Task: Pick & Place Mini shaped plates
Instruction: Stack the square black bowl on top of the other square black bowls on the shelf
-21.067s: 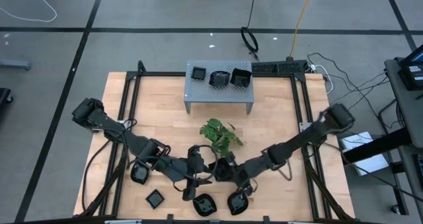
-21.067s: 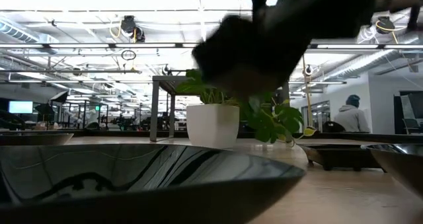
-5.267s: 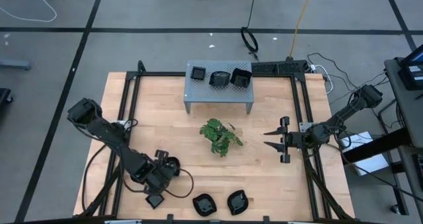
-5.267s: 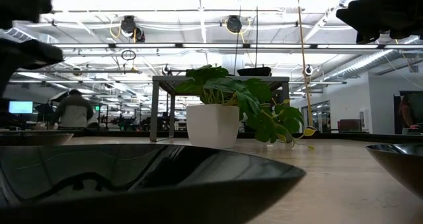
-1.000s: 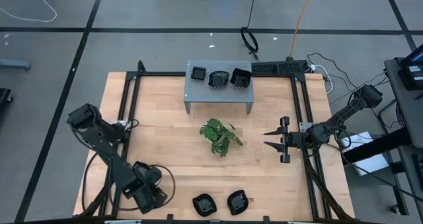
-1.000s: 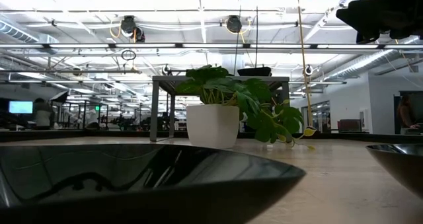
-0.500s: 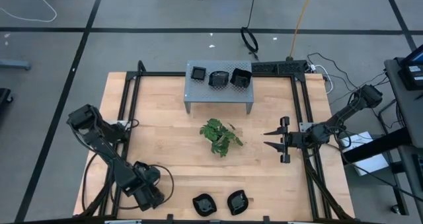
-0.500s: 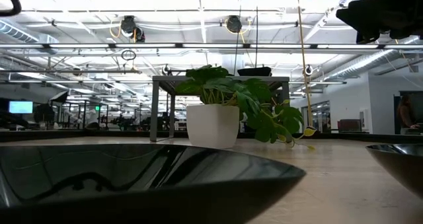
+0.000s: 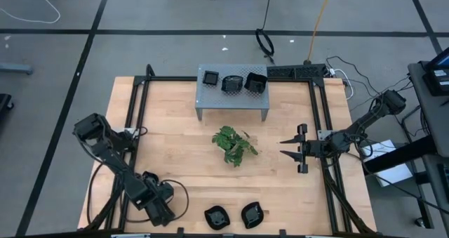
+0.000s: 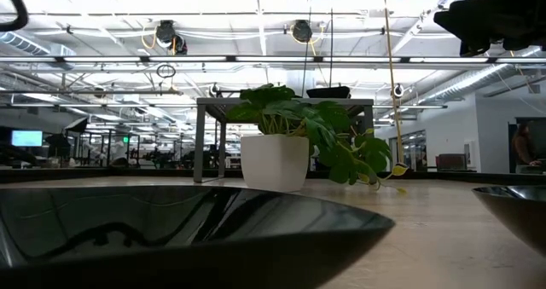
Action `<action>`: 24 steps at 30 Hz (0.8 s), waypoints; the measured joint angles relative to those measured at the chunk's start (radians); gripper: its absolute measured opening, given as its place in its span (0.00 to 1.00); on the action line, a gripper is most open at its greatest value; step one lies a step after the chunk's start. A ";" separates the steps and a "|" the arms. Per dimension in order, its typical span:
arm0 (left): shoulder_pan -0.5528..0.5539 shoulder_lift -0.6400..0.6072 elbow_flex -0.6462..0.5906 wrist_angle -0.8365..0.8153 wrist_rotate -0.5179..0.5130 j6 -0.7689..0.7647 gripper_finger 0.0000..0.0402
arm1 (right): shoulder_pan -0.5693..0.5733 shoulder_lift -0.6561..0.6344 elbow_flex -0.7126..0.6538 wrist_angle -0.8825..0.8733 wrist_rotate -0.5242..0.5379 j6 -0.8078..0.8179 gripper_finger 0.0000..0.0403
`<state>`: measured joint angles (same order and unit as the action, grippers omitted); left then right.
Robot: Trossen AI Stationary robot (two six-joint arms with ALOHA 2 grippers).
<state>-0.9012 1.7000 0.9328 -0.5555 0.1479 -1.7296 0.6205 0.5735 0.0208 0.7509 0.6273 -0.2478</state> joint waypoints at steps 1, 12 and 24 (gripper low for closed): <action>0.005 0.000 0.000 0.014 0.003 0.003 0.03 | 0.000 0.000 0.000 0.000 0.000 0.000 0.33; 0.148 -0.126 0.010 0.009 -0.107 0.160 0.02 | 0.000 0.000 0.000 0.000 0.000 0.000 0.33; 0.572 -0.320 0.010 -0.098 -0.463 0.590 0.02 | 0.000 0.000 0.000 0.000 0.000 0.000 0.33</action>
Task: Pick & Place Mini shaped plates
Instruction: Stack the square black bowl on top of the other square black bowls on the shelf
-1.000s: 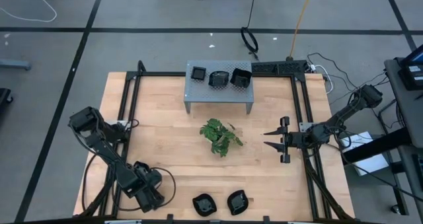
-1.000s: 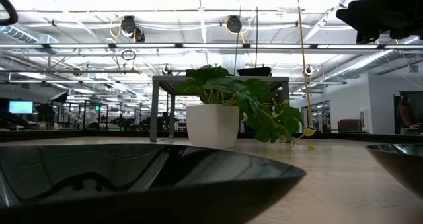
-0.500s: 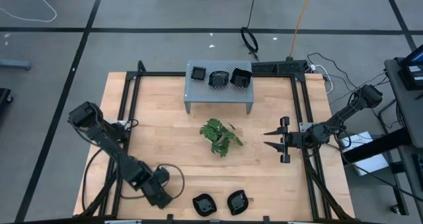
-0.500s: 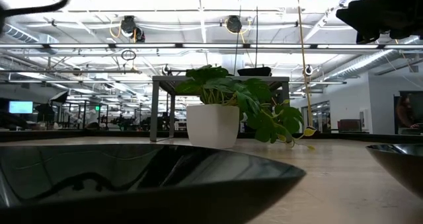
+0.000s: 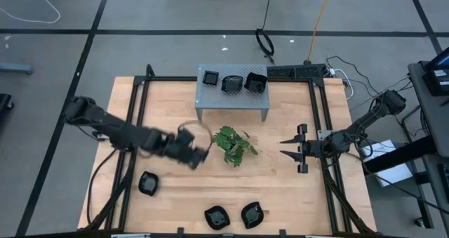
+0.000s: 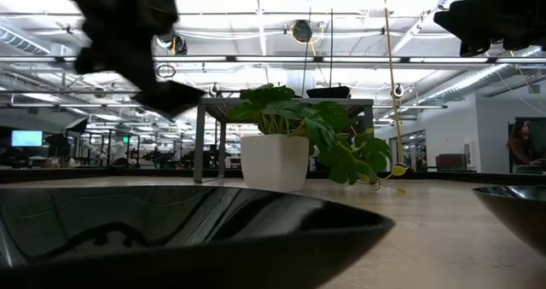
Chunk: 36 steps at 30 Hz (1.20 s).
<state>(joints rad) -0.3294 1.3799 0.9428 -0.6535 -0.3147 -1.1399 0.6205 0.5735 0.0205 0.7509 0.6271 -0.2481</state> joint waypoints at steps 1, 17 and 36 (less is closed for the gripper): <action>0.046 -0.009 0.000 0.003 -0.015 0.056 0.01 | 0.000 0.000 0.000 0.000 0.000 0.000 0.33; 0.693 -0.096 0.003 0.557 0.080 0.759 0.02 | 0.000 0.000 0.000 0.000 0.000 0.000 0.33; 0.999 0.116 0.261 0.329 0.390 0.824 0.05 | 0.000 0.000 0.000 0.000 0.000 0.000 0.33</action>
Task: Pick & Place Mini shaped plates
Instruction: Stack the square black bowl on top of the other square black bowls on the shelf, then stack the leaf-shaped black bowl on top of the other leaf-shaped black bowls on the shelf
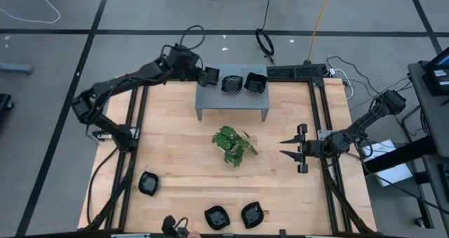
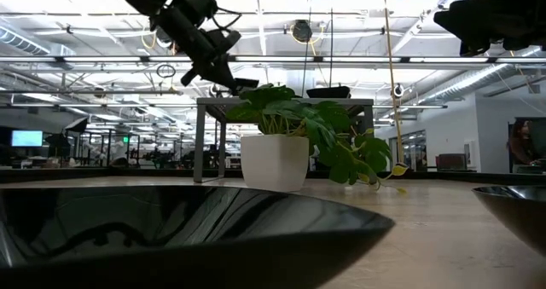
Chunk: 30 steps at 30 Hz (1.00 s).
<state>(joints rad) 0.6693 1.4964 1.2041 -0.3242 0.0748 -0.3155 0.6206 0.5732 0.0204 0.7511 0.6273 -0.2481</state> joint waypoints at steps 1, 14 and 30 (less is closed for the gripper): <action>0.002 0.004 0.000 -0.006 0.000 -0.001 0.05 | 0.000 0.000 0.000 0.000 0.000 0.000 0.33; 0.017 -0.029 -0.001 0.020 0.000 0.059 0.30 | 0.000 0.000 0.000 0.000 0.000 0.000 0.33; -0.552 -0.169 -0.023 -0.675 0.060 -0.185 0.52 | 0.000 0.000 0.000 0.000 0.000 0.000 0.33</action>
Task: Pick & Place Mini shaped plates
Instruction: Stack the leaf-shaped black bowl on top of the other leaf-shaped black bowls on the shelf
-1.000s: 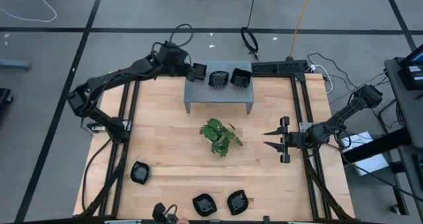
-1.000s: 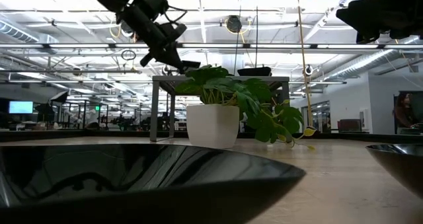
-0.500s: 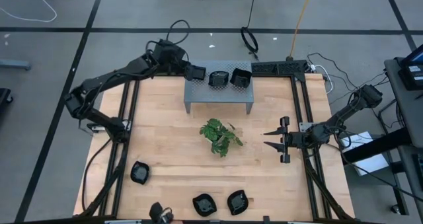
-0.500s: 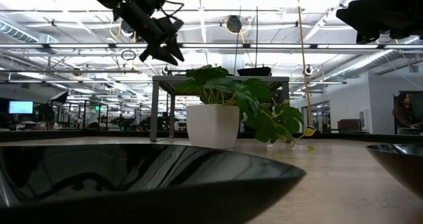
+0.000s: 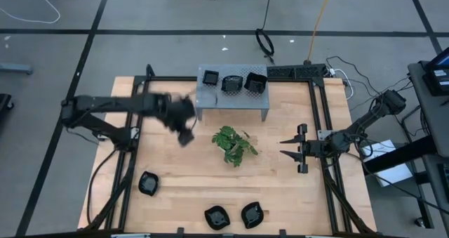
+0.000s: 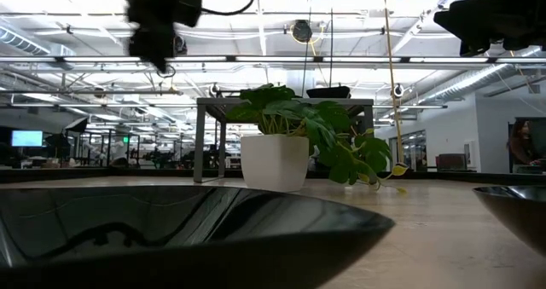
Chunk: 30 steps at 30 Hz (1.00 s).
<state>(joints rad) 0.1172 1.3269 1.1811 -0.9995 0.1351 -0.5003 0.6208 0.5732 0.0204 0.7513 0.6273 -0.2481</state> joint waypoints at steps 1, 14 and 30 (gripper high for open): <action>-0.064 0.002 -0.017 -0.007 -0.004 -0.076 0.51 | 0.000 0.000 0.000 0.000 0.000 0.000 0.33; -0.761 0.042 -0.236 0.142 -0.077 -1.156 0.43 | 0.000 0.000 0.000 0.000 0.000 0.000 0.33; -0.943 0.250 -0.243 0.081 -0.032 -1.649 0.64 | 0.000 0.000 0.000 0.000 0.000 0.000 0.33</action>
<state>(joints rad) -0.8260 1.5764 0.9386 -0.9188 0.1032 -2.1488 0.6206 0.5732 0.0204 0.7512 0.6273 -0.2480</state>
